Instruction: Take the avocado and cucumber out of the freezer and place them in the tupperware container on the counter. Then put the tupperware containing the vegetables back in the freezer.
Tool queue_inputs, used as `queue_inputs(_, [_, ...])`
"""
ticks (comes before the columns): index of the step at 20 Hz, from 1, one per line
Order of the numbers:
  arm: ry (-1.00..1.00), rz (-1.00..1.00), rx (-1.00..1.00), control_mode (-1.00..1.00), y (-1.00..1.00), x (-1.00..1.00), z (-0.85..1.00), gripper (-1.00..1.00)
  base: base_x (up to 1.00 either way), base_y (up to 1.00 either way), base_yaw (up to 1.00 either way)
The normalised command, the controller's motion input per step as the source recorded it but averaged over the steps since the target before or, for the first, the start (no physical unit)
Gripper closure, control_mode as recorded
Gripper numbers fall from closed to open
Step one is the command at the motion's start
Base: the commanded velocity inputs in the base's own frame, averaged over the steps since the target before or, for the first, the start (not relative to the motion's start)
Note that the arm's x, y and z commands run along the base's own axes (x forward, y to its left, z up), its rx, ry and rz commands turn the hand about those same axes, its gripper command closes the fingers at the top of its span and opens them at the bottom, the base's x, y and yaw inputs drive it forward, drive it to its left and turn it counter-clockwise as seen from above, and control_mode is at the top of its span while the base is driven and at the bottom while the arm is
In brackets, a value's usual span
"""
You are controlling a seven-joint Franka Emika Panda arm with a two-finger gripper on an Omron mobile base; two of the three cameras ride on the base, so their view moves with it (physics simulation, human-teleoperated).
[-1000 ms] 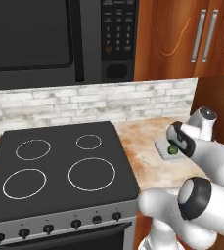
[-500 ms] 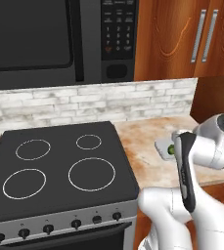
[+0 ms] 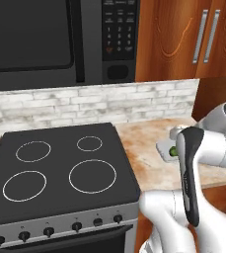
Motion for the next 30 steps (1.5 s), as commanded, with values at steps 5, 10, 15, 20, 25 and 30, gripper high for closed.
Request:
queue_inputs(5, [0.12, 0.01, 0.06, -1.0, 0.22, -0.18, 0.18, -1.0, 0.0, 0.0, 0.0])
queue_inputs(10, [0.0, 0.0, 0.0, 1.0, 0.04, -0.11, 0.0, -1.0, -0.77, 0.18, 0.0])
queue_inputs(15, [0.0, 0.0, 0.0, 1.0, 0.0, 0.0, 0.0, -1.0, -1.0, 0.07, 0.0])
queue_inputs(20, [0.0, 0.0, 0.0, 1.0, 0.0, 0.0, 0.0, -1.0, -0.98, -0.12, -0.03])
queue_inputs(25, [0.0, 0.0, 0.0, 1.0, 0.0, 0.0, 0.0, -1.0, -0.57, -0.44, -0.01])
queue_inputs(30, [0.0, 0.0, 0.0, 1.0, 0.0, 0.0, 0.0, -1.0, 0.14, -0.73, 0.01])
